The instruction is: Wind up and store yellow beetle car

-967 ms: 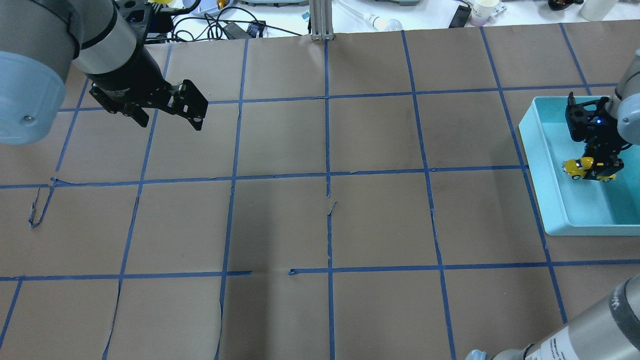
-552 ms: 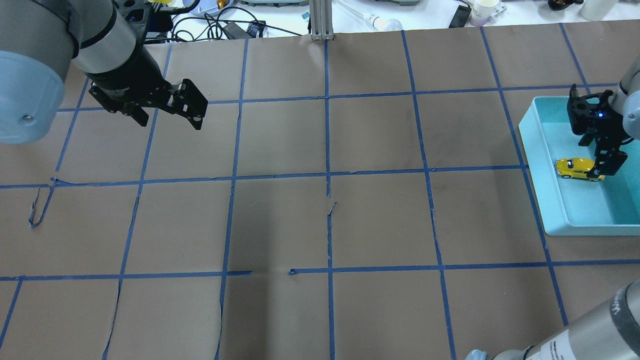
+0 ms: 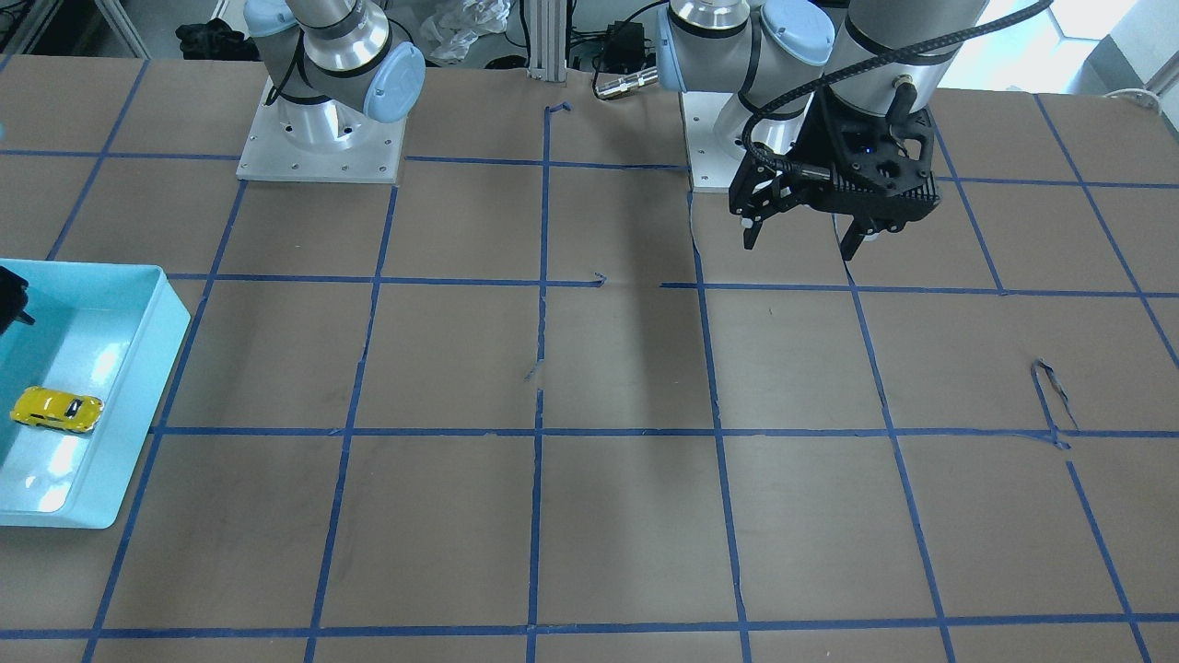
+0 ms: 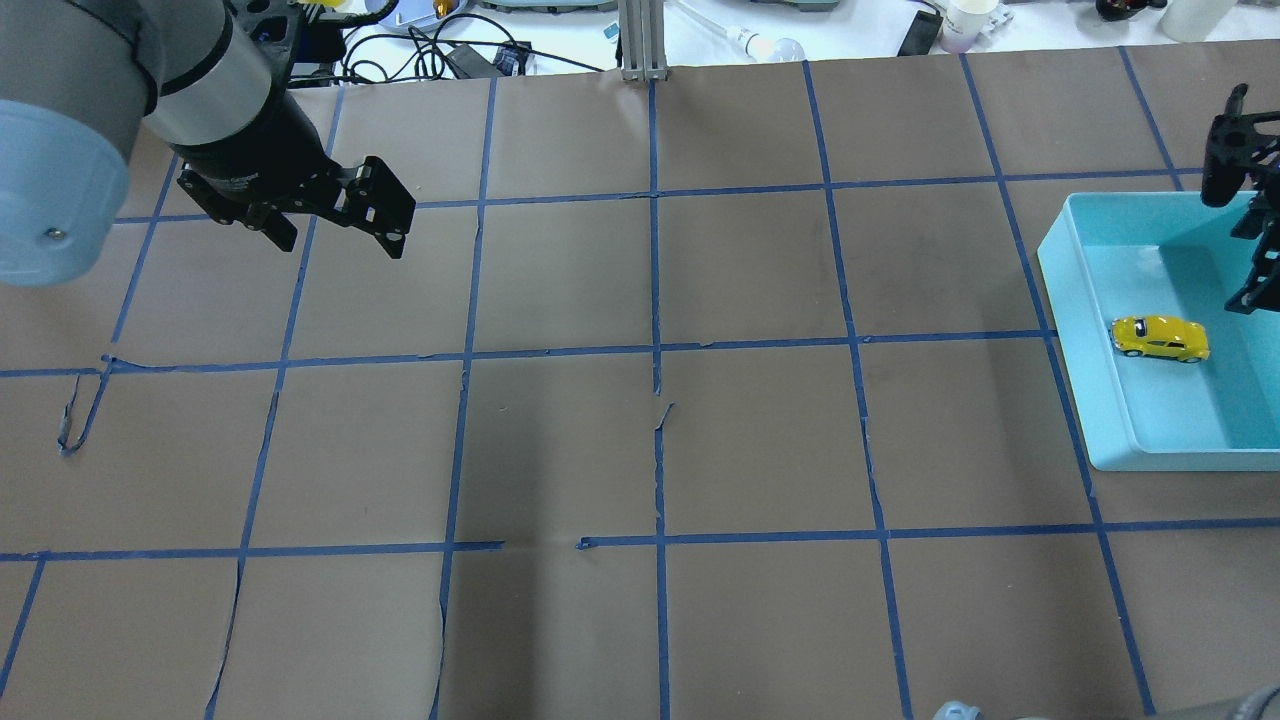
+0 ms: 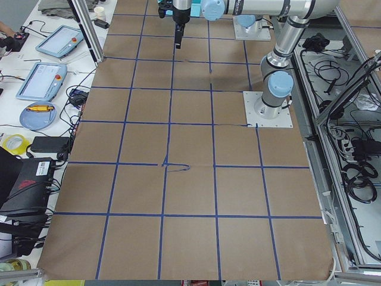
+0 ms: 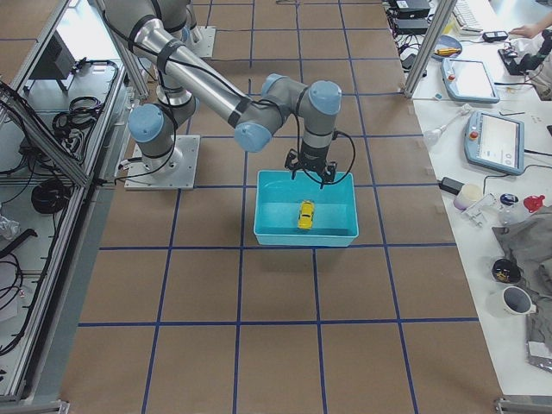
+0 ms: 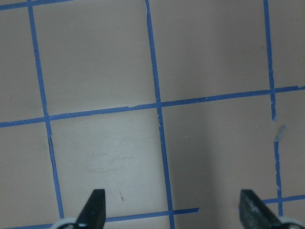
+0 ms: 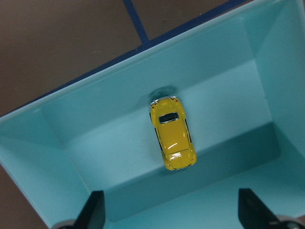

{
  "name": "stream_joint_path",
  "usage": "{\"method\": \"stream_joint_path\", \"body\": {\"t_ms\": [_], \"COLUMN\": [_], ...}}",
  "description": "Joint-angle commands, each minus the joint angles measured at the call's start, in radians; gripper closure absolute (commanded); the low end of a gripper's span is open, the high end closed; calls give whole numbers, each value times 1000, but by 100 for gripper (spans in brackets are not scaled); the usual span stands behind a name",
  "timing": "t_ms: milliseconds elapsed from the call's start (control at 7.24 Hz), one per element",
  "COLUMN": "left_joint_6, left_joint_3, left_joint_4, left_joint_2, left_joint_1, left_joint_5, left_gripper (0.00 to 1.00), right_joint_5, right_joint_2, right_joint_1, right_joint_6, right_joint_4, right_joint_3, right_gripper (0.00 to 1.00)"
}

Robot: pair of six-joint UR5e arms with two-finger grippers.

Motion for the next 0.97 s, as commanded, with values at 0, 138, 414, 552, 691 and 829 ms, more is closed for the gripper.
{"method": "stream_joint_path", "body": {"t_ms": [0,138,414,552,691,829], "left_joint_6": [0,0,0,0,0,0], "left_joint_3": [0,0,0,2,0,0], "left_joint_4": [1,1,1,1,1,1], "left_joint_2": [0,0,0,0,0,0], "left_joint_1": [0,0,0,0,0,2], "left_joint_5": [1,1,1,1,1,1], "left_gripper": [0,0,0,0,0,0], "right_joint_5": [100,159,173,176,168,156], "right_joint_2": [-55,-95,-134,-140,-138,-146], "right_joint_1": [8,32,177,259,345,400], "right_joint_6": [511,745,1185,1298,1337,1459], "right_joint_4": [101,226,351,350,350,351], "right_joint_3": [-2,-35,-95,-107,-121,-124], "right_gripper": [0,0,0,0,0,0]}}
